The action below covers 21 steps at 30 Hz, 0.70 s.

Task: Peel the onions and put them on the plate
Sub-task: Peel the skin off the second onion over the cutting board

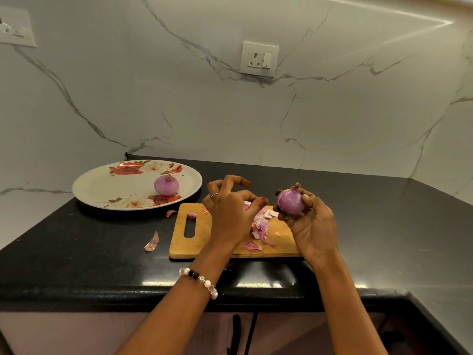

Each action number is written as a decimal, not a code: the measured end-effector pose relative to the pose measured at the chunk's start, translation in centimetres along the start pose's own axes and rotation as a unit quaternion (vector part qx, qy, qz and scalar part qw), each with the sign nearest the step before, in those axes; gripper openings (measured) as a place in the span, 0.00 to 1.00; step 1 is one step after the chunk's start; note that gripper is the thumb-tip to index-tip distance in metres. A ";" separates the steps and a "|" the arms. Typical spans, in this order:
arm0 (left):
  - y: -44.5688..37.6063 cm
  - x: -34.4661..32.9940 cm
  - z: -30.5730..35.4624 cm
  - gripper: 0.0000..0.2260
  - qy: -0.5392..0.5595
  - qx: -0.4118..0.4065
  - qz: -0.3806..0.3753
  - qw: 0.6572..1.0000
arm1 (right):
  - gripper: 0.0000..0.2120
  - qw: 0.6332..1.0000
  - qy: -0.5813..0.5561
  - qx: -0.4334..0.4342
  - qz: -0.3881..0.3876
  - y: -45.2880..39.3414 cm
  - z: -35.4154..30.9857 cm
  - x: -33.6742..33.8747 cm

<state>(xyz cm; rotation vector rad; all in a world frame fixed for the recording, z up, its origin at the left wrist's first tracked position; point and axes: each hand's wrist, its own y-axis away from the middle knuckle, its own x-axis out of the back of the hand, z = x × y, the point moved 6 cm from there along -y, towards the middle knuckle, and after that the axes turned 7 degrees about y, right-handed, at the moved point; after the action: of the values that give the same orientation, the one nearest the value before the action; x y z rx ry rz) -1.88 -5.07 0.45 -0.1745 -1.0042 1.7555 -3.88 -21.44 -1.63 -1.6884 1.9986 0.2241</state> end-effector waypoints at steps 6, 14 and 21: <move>-0.1 0.0 0.4 0.14 0.043 -0.005 -0.006 0.999 | 0.07 1.000 0.007 -0.015 0.004 0.1 0.2 -0.3; 0.3 -0.4 0.2 0.12 0.084 0.023 -0.068 0.994 | 0.10 0.998 0.046 -0.007 -0.049 -0.2 0.6 -0.8; 0.4 -0.2 0.3 0.10 0.069 0.030 -0.074 0.994 | 0.10 0.995 0.078 0.003 -0.064 -0.2 0.6 -0.8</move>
<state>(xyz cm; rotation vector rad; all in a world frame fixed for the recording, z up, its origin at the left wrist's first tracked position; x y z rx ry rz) -2.25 -5.48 0.29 -0.1752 -0.8431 1.6131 -3.49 -20.50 -1.74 -1.8740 1.9887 0.0425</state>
